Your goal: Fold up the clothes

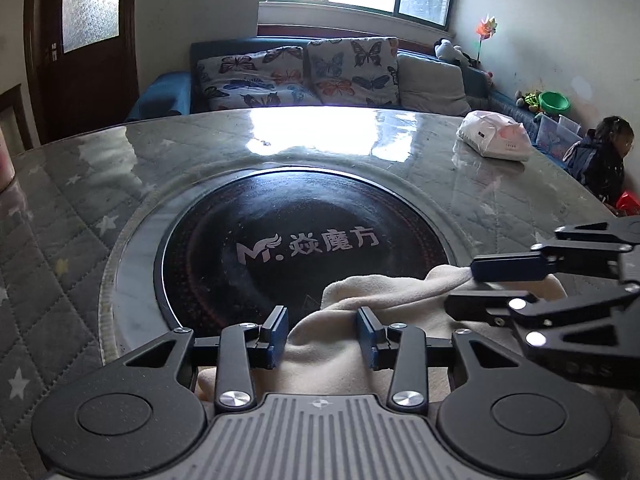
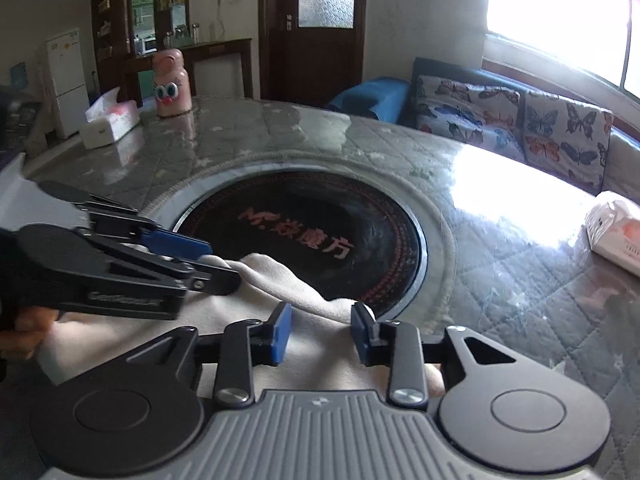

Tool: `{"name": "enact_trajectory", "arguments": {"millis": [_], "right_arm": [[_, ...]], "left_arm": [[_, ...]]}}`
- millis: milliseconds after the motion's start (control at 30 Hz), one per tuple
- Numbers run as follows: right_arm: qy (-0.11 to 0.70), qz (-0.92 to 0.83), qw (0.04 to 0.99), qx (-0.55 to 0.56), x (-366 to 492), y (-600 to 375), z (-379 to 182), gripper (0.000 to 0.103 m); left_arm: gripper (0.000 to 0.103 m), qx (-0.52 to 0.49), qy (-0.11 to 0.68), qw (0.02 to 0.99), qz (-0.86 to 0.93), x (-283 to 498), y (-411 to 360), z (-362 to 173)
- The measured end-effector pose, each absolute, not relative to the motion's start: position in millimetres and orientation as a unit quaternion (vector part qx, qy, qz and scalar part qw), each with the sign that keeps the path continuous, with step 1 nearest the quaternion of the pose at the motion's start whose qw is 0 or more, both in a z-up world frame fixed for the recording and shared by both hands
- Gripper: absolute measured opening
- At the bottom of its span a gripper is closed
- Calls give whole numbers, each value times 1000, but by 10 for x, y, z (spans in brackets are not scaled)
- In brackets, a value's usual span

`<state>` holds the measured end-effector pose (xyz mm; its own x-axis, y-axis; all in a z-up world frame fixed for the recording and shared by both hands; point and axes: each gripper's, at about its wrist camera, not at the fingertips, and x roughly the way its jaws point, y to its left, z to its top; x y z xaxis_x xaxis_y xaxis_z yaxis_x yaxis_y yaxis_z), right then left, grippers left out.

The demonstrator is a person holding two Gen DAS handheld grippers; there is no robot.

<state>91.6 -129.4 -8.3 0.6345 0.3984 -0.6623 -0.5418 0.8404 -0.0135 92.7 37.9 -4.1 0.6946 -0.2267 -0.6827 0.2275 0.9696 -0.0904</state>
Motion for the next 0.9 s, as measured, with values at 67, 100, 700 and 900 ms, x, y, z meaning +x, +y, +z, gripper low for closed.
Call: {"name": "enact_trajectory", "arguments": {"millis": [67,100,700,900], "right_arm": [[335,273,895,-112,846,-1257,-73,41],[338,278,891,-118,830,-1222,-93,42],[294,334,881,-162,-29,-1202,-18,50],[279,328,885,-174,-166,-1156,-112,51]], "left_arm": [[42,-2,372,920,-123,931,385,-46],[42,-4,373,920,-123,936,388,-46],[41,17,323,937,-133,-127,413,139],[40,40,318,940,-118,-247,356,14]]}}
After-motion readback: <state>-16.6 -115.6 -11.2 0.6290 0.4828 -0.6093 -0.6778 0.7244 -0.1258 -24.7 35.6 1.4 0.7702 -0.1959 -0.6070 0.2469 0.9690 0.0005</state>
